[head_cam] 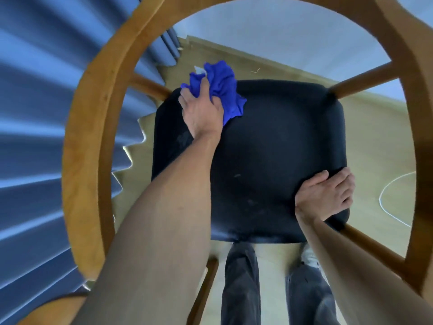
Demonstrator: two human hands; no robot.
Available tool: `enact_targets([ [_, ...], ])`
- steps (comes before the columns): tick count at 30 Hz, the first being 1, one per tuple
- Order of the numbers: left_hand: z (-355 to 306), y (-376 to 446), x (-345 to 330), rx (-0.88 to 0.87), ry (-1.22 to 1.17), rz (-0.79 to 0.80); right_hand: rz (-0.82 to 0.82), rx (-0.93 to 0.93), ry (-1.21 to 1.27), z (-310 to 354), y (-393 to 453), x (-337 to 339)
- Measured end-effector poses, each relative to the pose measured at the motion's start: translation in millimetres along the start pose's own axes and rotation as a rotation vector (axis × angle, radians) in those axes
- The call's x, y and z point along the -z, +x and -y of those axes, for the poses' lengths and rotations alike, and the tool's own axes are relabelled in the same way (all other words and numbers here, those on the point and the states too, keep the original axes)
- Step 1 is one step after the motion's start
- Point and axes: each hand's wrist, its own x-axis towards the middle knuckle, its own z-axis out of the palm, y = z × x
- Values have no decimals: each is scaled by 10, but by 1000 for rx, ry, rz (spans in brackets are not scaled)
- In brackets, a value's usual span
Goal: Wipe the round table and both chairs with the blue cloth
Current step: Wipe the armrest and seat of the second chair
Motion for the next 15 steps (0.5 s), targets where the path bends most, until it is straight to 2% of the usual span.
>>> enact_targets([
  [4, 435, -399, 171, 159, 108, -27, 14, 30, -1, -15, -5, 44],
  [9, 694, -1318, 237, 314, 157, 32, 99, 78, -11, -122, 14, 119],
  [15, 508, -2304, 152, 453, 49, 38, 212, 341, 8, -507, -153, 290],
])
